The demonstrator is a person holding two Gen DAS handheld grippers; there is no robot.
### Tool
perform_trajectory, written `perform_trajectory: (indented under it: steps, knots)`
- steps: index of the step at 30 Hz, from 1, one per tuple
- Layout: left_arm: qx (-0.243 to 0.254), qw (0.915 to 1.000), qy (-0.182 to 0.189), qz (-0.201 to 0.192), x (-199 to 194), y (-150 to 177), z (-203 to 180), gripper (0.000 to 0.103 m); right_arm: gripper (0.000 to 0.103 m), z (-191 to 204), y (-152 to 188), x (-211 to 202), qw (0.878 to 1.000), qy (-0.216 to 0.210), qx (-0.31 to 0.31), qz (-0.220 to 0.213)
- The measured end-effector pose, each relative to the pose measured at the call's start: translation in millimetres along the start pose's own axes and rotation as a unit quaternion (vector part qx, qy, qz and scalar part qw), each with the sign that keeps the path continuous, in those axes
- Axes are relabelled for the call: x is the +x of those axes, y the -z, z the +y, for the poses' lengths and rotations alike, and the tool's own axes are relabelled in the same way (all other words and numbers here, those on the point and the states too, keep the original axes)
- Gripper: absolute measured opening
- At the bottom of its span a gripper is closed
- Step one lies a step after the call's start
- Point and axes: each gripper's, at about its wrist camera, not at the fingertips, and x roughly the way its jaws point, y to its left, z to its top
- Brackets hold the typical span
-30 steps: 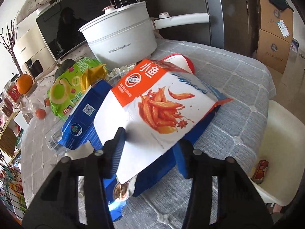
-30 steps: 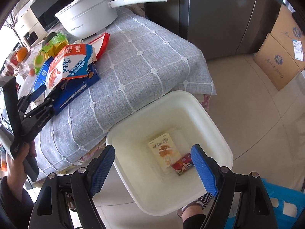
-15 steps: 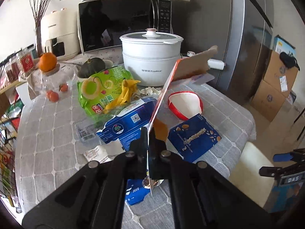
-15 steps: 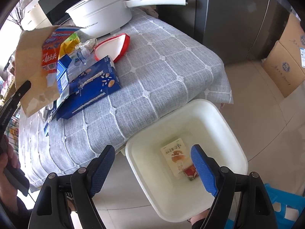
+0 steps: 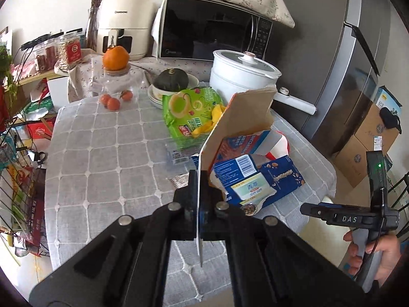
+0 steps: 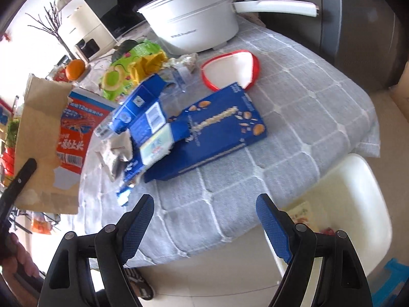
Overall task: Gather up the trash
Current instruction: 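Grasp the torn brown cardboard piece with the left gripper, then grasp the opened blue carton with the right gripper and lift it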
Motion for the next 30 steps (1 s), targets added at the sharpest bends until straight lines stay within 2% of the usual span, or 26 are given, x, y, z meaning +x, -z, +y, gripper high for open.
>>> perform_trajectory:
  steps: [2, 7, 9, 13, 16, 17, 18, 19, 21, 23, 30]
  knots:
    - [-0.017, 0.9998, -0.006, 0.000, -3.8, 0.6, 15.2, 0.001, 0.083, 13.8, -4.0, 10.9, 1.000, -0.026, 0.000, -0.005]
    - [-0.046, 0.9986, -0.022, 0.011, -7.8, 7.8, 49.9, 0.001, 0.068, 37.4, -14.2, 42.3, 0.997, -0.079, 0.004, -0.004]
    - [-0.061, 0.9977, -0.026, 0.017, -7.9, 10.4, 63.8, 0.001, 0.061, 43.2, -17.5, 55.0, 0.996, -0.085, 0.005, -0.004]
    - [-0.081, 0.9960, -0.027, 0.028, -7.9, 14.3, 82.7, 0.001, 0.056, 46.6, -20.5, 76.9, 0.997, -0.080, 0.018, 0.001]
    - [-0.086, 0.9953, -0.029, 0.032, -8.0, 16.8, 89.5, 0.001, 0.043, 48.1, -24.1, 83.4, 0.995, -0.096, 0.027, -0.009]
    - [-0.088, 0.9952, -0.028, 0.034, -8.0, 17.2, 90.6, 0.001, 0.035, 47.4, -25.2, 86.0, 0.994, -0.104, 0.031, -0.008]
    - [-0.089, 0.9950, -0.027, 0.034, -8.6, 17.8, 91.5, 0.001, 0.022, 46.1, -26.0, 88.8, 0.993, -0.112, 0.036, -0.007]
    - [-0.091, 0.9949, -0.026, 0.034, -9.0, 17.9, 91.9, 0.001, 0.015, 45.2, -26.4, 91.2, 0.992, -0.118, 0.042, -0.006]
    - [-0.097, 0.9945, -0.022, 0.033, -10.9, 18.2, 92.9, 0.001, 0.008, 42.2, -26.2, 89.6, 0.990, -0.131, 0.055, -0.013]
    - [-0.101, 0.9942, -0.018, 0.031, -13.8, 18.7, 93.6, 0.001, 0.005, 40.3, -27.8, 82.2, 0.987, -0.147, 0.064, -0.028]
    - [-0.111, 0.9934, 0.002, 0.028, -15.9, 15.0, 88.8, 0.001, 0.002, 42.9, -35.9, 35.6, 0.985, -0.148, 0.045, -0.081]
